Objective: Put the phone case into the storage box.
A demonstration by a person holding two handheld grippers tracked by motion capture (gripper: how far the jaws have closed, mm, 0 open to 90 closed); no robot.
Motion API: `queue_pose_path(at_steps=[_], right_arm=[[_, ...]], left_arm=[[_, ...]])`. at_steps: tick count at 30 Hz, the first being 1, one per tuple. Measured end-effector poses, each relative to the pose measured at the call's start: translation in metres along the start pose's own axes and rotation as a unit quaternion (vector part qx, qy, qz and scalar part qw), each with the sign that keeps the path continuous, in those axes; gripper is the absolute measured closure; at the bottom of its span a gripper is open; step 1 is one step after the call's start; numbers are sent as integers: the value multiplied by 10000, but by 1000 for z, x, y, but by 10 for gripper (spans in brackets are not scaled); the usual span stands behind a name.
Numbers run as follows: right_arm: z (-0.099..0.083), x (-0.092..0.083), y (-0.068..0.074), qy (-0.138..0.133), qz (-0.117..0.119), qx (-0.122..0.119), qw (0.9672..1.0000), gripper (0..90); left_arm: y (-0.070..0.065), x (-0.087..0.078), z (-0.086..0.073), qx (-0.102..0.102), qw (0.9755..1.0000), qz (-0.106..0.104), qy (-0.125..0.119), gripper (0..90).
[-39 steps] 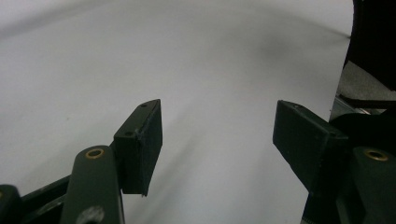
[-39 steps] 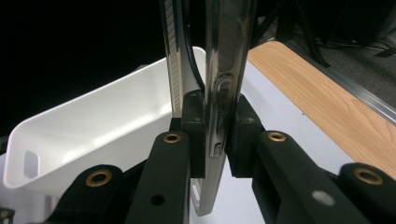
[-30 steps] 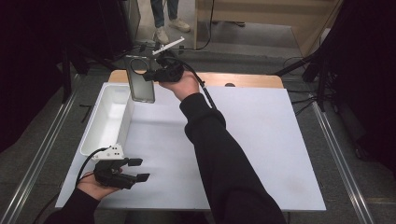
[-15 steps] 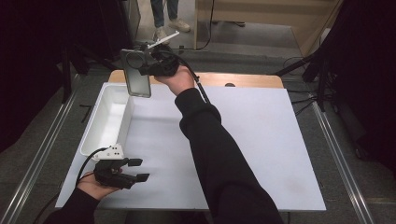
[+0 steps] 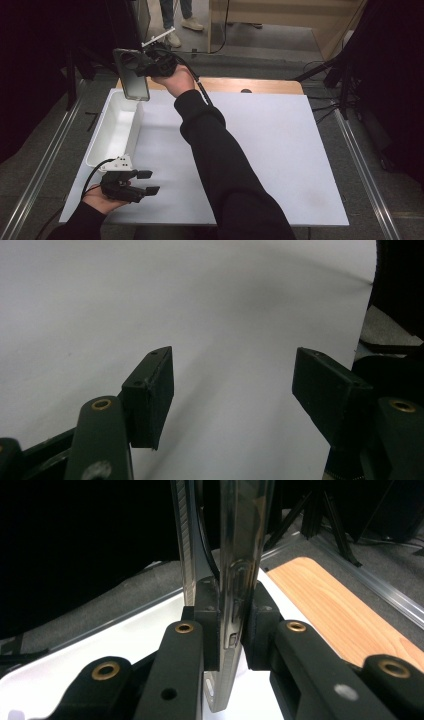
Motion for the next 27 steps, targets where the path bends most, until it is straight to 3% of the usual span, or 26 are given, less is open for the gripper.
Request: queue_pose_path(at_steps=[11,27], right_arm=[[10,19,7,51,54,-11,10000,779],[5,46,6,28,75,98,9999,779]], left_arm=[[1,-1,-1,-7,10000,-23,7,330],[2,0,-2,-21,10000,-22,33,330]])
Point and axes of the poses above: each handheld gripper's, and its own axes: x roughly forward along the jaws, z roughly out of its top, y roughly to its left, the point moved 2 cm from there along x, roughly forward along the jaws, and after that the axes turned 3 degrees about -z, right-handed, at the moved point
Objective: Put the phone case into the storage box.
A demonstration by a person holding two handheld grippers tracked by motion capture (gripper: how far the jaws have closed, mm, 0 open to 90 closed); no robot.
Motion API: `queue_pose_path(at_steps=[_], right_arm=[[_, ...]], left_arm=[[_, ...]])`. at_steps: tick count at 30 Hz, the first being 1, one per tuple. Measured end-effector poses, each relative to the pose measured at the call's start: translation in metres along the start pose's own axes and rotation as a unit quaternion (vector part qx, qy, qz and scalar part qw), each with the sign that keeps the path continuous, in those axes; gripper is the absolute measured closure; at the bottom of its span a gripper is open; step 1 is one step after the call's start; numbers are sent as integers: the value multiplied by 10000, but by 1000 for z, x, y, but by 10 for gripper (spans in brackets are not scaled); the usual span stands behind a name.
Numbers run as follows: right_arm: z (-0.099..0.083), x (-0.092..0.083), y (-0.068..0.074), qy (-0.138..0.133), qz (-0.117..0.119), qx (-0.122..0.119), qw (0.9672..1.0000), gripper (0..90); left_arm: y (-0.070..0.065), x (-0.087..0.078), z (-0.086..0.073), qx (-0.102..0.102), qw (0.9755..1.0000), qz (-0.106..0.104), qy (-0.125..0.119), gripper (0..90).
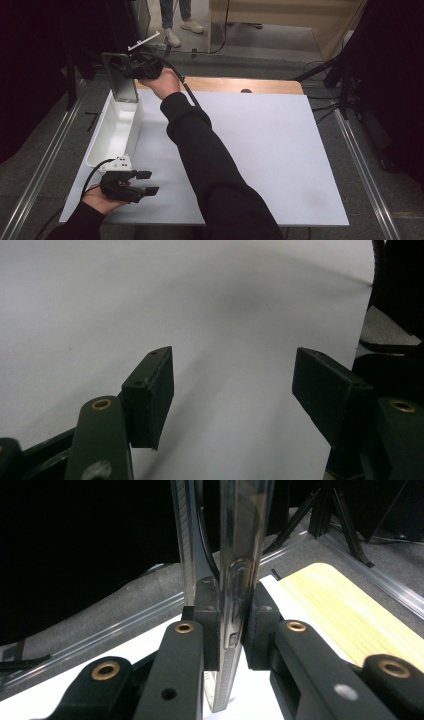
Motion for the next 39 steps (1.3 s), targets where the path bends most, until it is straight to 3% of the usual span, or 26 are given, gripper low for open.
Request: queue_pose_path(at_steps=[34,39], right_arm=[[-31,40,-15,225,-102,253,9994,772],[-35,41,-19,183,-187,296,9992,679]], left_arm=[[2,2,-3,-56,10000,-24,14,330],[2,3,-3,-53,10000,-25,40,330]])
Point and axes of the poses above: each handheld gripper's, and its own axes: x roughly forward along the jaws, z roughly out of its top, y roughly to its left, the point moved 2 cm from there along x, roughly forward along the jaws, and after that the axes turned 3 degrees about -z, right-handed, at the moved point
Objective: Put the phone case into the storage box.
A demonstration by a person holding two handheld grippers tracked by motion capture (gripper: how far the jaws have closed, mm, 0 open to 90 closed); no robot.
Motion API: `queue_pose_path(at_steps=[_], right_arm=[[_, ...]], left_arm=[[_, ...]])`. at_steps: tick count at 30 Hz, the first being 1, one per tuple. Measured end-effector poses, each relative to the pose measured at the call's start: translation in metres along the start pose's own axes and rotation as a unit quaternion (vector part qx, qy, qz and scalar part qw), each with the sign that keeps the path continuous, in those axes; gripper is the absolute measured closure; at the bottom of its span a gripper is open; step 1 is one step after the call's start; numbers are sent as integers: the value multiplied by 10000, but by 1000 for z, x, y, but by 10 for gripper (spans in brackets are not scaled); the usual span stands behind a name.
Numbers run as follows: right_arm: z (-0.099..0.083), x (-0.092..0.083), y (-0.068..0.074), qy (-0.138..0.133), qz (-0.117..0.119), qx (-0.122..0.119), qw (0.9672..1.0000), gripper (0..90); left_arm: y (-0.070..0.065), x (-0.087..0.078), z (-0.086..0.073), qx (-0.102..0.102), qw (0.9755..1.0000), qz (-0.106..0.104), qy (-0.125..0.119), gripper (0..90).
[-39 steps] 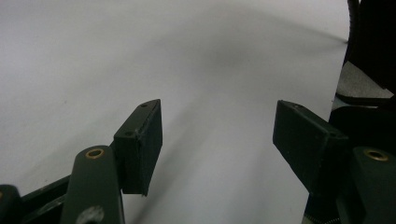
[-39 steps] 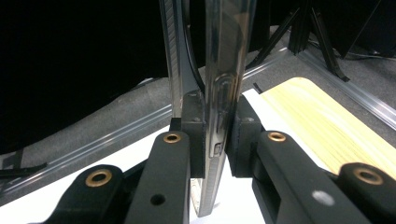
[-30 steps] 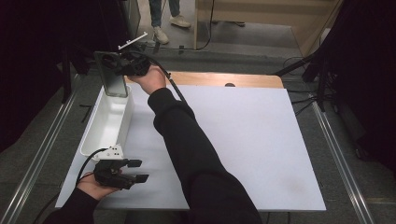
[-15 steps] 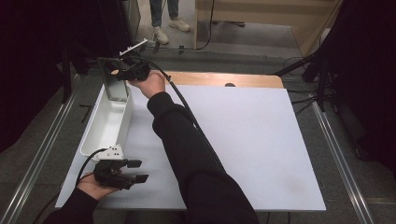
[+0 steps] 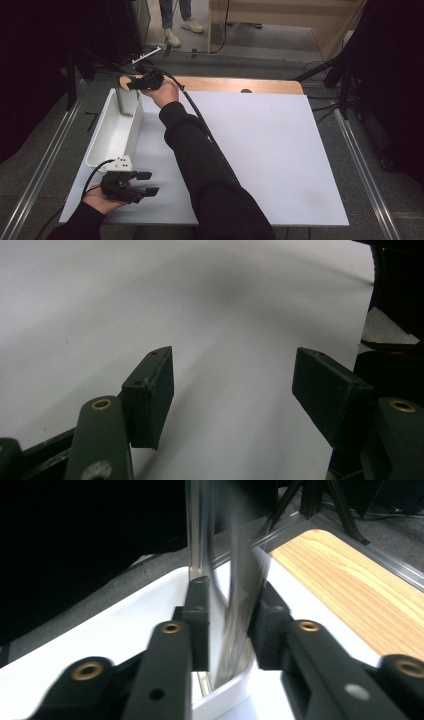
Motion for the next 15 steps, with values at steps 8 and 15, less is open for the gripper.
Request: queue_pose_path(at_steps=[8,15], right_arm=[[-4,-11,-7,-20,-38,5,10000,526],[-11,-29,-16,-23,-67,97,9999,476]], left_arm=[[1,0,0,-15,10000,3,-6,330],[1,1,0,-29,10000,15,5,330]])
Point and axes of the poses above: each handheld gripper's, and its own axes: x roughly forward along the jaws, z roughly out of its top, y roughly to its left, the point moved 2 cm from there along x, roughly forward along the jaws, and after that the axes turned 3 degrees about -z, right-handed, at the moved point
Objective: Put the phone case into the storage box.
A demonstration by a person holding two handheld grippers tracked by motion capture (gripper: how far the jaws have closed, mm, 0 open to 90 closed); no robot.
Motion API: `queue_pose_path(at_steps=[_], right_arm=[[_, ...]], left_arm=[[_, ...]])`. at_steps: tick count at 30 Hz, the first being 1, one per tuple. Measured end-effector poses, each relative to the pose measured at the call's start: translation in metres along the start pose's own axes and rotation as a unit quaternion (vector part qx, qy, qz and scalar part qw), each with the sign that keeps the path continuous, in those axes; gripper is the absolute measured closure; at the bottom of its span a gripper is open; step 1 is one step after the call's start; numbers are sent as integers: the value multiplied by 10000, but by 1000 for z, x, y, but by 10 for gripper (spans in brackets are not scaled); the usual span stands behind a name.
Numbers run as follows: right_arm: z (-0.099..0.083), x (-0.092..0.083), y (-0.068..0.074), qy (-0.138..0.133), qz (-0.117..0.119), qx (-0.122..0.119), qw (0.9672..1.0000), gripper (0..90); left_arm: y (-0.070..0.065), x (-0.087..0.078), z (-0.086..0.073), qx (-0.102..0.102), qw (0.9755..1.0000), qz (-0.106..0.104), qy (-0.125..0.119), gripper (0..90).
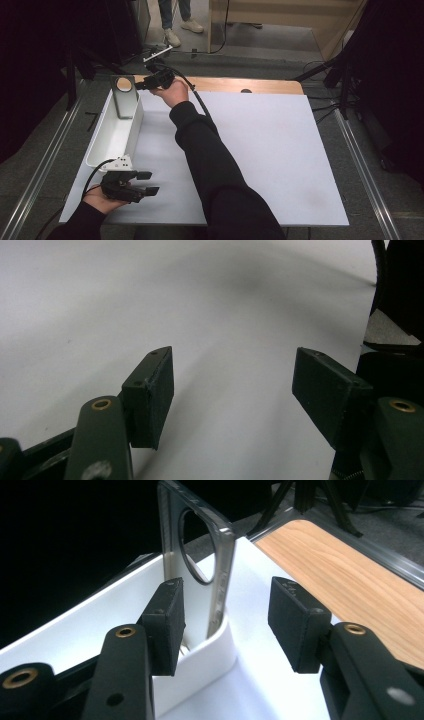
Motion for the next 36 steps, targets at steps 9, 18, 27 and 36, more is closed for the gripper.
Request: queue_pose_path(at_steps=[9,18,27,36], right_arm=[[-10,-16,-11,-13,33,71,10000,436],[-29,-37,-14,16,115,68,9999,399],[-49,-65,-15,32,155,-31,9999,390],[-72,-93,-15,21,222,-29,9997,374]], left_arm=[[0,3,1,13,10000,-50,23,330],[0,3,1,13,10000,-76,15,330],[-2,4,2,22,10000,-84,-13,330],[-2,5,2,9,10000,-95,-11,330]])
Point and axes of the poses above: each handheld gripper's, and its own axes: x roughly forward along the jaws, z roughly out of its top, y roughly to its left, the point moved 2 cm from there along x, roughly forward along the jaws, and after that the axes turned 3 degrees about -z, right-handed, at the moved point
